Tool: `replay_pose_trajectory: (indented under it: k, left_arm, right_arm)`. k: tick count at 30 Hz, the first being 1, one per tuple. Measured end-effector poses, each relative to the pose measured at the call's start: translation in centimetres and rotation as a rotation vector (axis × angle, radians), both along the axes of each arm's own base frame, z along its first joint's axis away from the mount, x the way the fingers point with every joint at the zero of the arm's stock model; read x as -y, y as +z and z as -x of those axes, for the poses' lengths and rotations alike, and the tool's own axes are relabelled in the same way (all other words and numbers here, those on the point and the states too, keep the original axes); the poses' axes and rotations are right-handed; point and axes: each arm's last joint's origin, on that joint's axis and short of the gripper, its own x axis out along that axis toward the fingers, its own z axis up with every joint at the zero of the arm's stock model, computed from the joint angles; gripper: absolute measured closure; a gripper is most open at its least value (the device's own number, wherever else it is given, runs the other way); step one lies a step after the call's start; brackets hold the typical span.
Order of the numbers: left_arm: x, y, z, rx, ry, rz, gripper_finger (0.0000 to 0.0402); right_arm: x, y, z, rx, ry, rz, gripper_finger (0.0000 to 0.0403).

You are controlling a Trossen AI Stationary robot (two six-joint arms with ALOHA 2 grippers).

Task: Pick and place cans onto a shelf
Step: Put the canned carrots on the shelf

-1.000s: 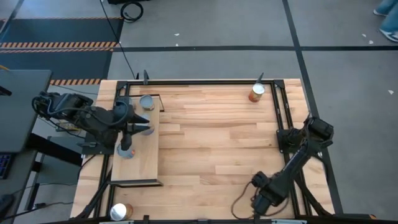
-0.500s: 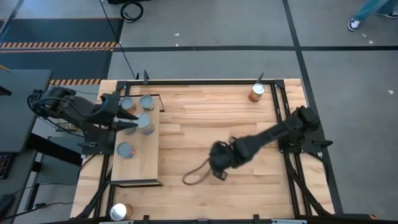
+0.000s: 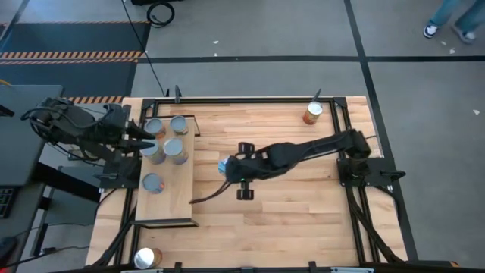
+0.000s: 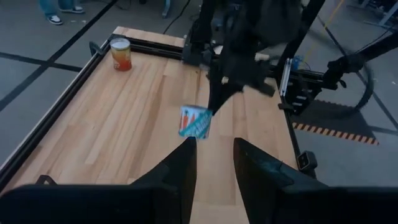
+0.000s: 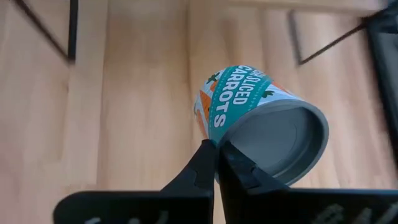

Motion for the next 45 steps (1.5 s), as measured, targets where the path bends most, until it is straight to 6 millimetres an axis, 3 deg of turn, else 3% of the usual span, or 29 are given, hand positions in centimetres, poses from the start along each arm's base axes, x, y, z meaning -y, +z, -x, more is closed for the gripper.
replay_pose_trajectory:
  k: [15,19,23,32,37,41,45]
  left_arm:
    - [0.1,0.2,-0.2,0.024,0.011,0.034,0.029]
    - [0.1,0.2,-0.2,0.026,0.013,0.034,0.029]
    - [0.1,0.2,-0.4,0.027,0.049,0.037,0.0287]
    - [1.2,-0.3,-3.0,-0.038,0.063,-0.003,0.0243]
    - [2.1,-0.9,-5.3,-0.09,0.113,-0.061,0.0197]
    - [3.0,-1.5,-7.7,-0.123,0.154,-0.099,0.0162]
    - [4.3,-2.4,-11.1,-0.147,0.159,-0.116,0.0144]
  right_arm:
    - [-3.3,-11.6,-2.3,-0.434,0.151,-0.013,0.0394]
    - [-4.0,-13.0,-2.3,-0.48,0.162,0.0,0.0393]
    - [-4.3,-13.1,-2.5,-0.46,0.181,0.004,0.0377]
    - [-4.4,-12.8,-2.9,-0.41,0.177,-0.001,0.0309]
    - [-5.2,-9.9,-2.2,-0.351,0.15,-0.046,0.0265]
    - [-5.7,-5.6,1.1,-0.37,0.049,-0.054,0.0242]
    - [-7.2,-0.6,6.3,-0.274,-0.008,0.097,0.024]
